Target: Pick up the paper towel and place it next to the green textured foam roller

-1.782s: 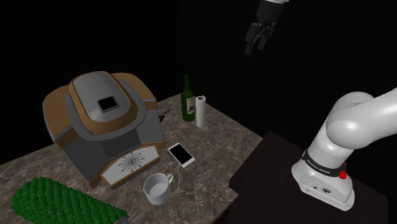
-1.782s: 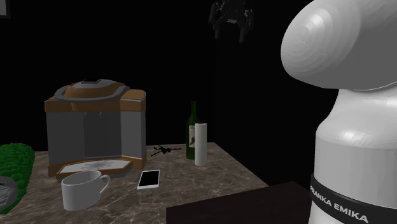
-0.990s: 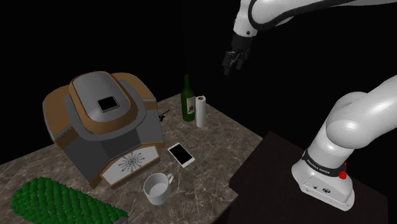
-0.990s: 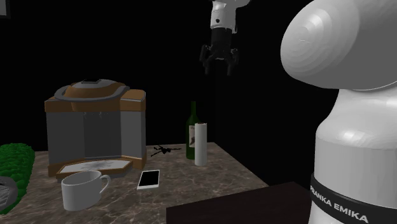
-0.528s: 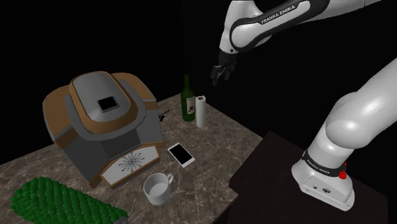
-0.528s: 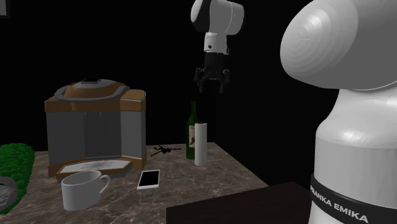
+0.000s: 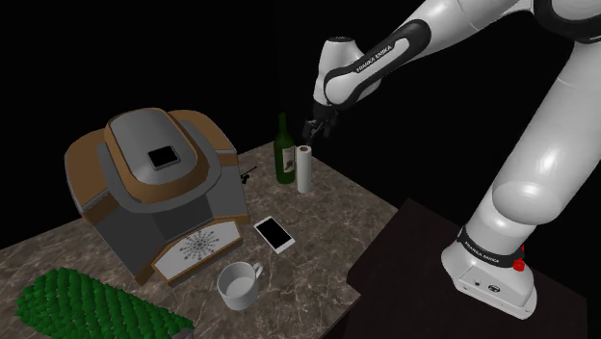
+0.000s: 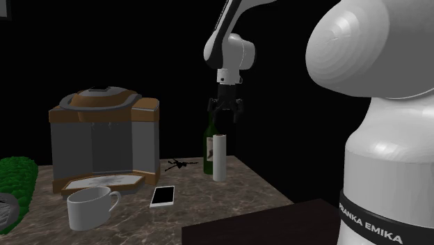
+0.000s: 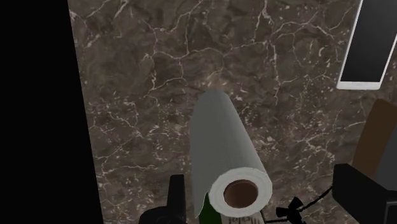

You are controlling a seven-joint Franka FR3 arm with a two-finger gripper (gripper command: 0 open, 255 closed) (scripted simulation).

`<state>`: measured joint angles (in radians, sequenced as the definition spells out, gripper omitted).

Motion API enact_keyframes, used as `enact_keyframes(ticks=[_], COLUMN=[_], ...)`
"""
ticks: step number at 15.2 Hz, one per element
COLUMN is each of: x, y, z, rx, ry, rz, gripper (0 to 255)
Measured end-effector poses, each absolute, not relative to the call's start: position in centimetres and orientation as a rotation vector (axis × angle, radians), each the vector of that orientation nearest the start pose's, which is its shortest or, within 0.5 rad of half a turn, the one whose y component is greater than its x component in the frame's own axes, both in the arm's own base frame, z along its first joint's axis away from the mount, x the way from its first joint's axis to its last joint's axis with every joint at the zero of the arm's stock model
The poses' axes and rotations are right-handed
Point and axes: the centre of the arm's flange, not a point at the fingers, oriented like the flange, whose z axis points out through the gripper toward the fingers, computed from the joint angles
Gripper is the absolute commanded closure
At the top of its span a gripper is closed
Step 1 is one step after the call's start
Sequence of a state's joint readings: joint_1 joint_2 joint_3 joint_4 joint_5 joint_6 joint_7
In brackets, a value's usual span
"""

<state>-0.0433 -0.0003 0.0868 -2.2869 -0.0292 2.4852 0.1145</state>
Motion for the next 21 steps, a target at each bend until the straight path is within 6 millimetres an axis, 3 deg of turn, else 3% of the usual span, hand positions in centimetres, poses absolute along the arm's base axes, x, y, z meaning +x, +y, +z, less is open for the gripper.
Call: enact_keyframes(ticks=[3, 5, 12, 18, 19, 21], x=[55.9, 56.8, 57.6, 57.8, 57.8, 57.8], y=[2.5, 2.6, 2.7, 2.6, 2.6, 2.6], z=[34.1, 33.1, 29.6, 29.2, 29.2, 29.2], rx=[-3.131, -3.131, -3.131, -3.131, -3.131, -3.131], ry=[0.078, 0.079, 0.079, 0.079, 0.079, 0.079], rz=[-0.317, -0.317, -0.318, -0.319, -0.319, -0.32], gripper=[0, 0, 0, 0, 255, 255])
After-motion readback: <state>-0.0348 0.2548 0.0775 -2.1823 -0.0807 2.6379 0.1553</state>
